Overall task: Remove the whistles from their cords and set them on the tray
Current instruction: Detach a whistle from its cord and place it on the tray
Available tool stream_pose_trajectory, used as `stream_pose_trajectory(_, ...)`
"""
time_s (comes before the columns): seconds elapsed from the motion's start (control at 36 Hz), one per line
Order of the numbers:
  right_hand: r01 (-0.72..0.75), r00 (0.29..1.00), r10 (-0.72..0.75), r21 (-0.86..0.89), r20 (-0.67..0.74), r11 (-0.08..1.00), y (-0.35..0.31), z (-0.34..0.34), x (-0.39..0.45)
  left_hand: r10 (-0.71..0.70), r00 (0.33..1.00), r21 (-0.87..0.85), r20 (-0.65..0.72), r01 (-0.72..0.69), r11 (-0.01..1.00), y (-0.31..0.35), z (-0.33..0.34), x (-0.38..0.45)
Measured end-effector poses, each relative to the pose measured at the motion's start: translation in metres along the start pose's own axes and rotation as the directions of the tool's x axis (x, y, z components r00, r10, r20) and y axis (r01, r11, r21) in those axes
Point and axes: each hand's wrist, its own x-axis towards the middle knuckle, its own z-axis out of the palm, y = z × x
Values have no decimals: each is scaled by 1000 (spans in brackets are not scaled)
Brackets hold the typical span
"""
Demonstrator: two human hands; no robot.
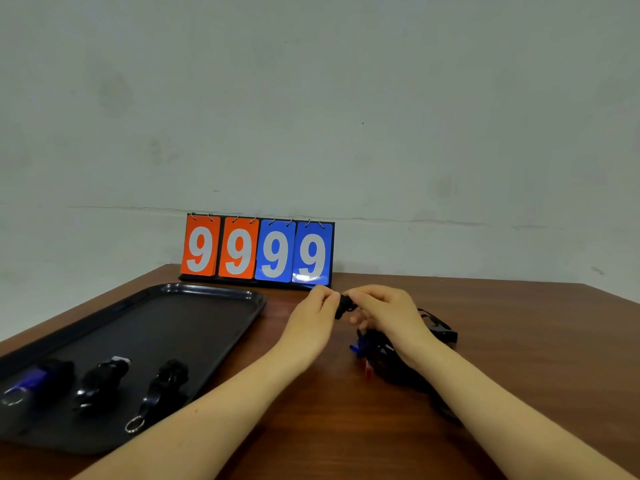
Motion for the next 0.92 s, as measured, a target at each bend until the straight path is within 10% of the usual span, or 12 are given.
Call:
stream_pose_trajectory(0.19, -144, 986, 122, 222, 110, 964, 0, -6, 2, 28, 999, 98, 44, -32, 995, 1, -2, -1)
stream_pose_trajectory(0.36, 43, 999, -43, -69, -2, 997, 3, -1, 0, -14, 996, 157, 94, -1, 988, 0, -5, 3)
stream_pose_trajectory(0.92, 297, 945, -318, -216, -73, 930, 5, 5, -4, -108, 990, -106, 91, 118, 987, 5, -3, 4)
